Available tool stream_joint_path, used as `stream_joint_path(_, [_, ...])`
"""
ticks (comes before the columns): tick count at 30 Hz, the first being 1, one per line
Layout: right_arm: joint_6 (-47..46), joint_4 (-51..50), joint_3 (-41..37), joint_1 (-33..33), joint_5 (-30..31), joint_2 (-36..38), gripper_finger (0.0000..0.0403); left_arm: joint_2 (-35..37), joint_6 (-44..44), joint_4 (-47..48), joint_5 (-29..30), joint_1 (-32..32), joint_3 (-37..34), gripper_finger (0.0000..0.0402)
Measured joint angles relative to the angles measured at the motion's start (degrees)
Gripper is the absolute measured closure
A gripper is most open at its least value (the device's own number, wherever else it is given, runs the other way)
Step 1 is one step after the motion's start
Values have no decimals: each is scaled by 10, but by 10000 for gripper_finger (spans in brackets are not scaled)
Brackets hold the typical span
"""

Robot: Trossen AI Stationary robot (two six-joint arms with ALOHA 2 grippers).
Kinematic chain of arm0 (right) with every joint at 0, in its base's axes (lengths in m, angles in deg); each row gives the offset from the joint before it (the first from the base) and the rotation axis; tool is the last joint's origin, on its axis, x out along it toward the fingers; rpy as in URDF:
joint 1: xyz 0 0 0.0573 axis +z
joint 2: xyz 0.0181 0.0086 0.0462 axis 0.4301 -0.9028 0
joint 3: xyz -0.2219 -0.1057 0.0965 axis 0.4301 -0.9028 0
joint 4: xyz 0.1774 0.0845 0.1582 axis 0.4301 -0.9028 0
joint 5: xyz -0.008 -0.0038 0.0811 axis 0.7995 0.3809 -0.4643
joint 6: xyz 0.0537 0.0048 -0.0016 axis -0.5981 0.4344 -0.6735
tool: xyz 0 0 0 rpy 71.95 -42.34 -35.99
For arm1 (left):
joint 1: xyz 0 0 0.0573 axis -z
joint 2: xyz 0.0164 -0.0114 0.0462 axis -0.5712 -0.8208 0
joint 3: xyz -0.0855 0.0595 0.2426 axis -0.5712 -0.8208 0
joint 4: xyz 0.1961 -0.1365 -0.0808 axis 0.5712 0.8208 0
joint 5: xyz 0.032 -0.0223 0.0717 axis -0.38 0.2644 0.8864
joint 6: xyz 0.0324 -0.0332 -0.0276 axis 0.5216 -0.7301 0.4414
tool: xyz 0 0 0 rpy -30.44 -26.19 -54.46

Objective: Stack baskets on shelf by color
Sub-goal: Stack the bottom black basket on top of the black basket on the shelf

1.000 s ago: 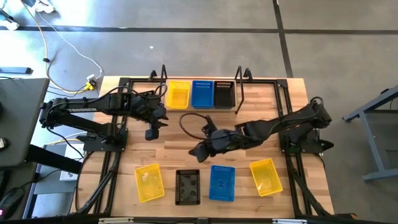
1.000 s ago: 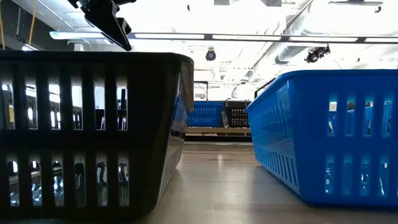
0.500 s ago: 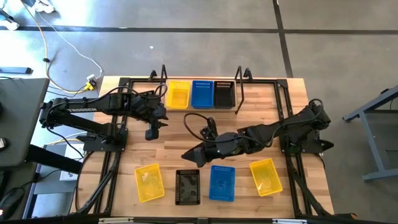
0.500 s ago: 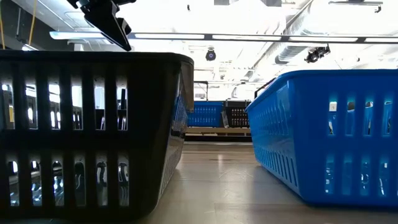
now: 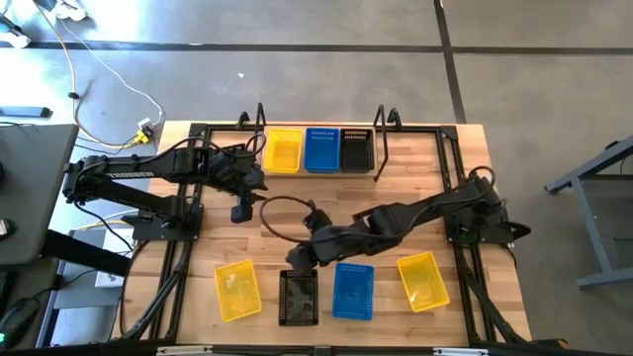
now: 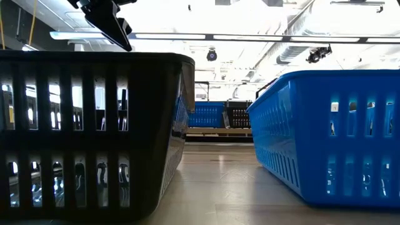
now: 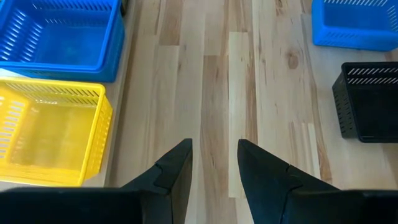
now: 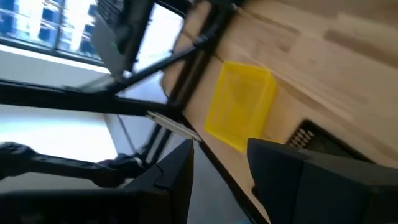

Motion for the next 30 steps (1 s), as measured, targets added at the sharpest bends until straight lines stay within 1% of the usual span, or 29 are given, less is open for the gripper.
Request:
stream_joint_path(3, [-26, -37, 15, 0, -21, -20, 268, 0, 0, 0, 0, 0, 0, 282])
stream_joint_path(7, [-54, -58, 15, 0, -31, -39, 268, 0, 0, 0, 0, 0, 0, 282])
stream_joint_path(9, [-67, -72, 15, 0, -48, -52, 268, 0, 0, 0, 0, 0, 0, 282])
stream_joint_path(14, [-94, -94, 15, 1, -79, -82, 268, 0, 0, 1, 32, 0, 0, 282])
stream_joint_path(19, [-124, -123, 15, 8, -85, -106, 268, 0, 0, 10, 58, 0, 0, 282])
stream_joint_path(25, [-156, -161, 15, 14, -77, -127, 268, 0, 0, 14, 60, 0, 0, 282])
stream_joint_path(30, [-165, -164, 15, 16, -77, -149, 268, 0, 0, 15, 60, 0, 0, 282])
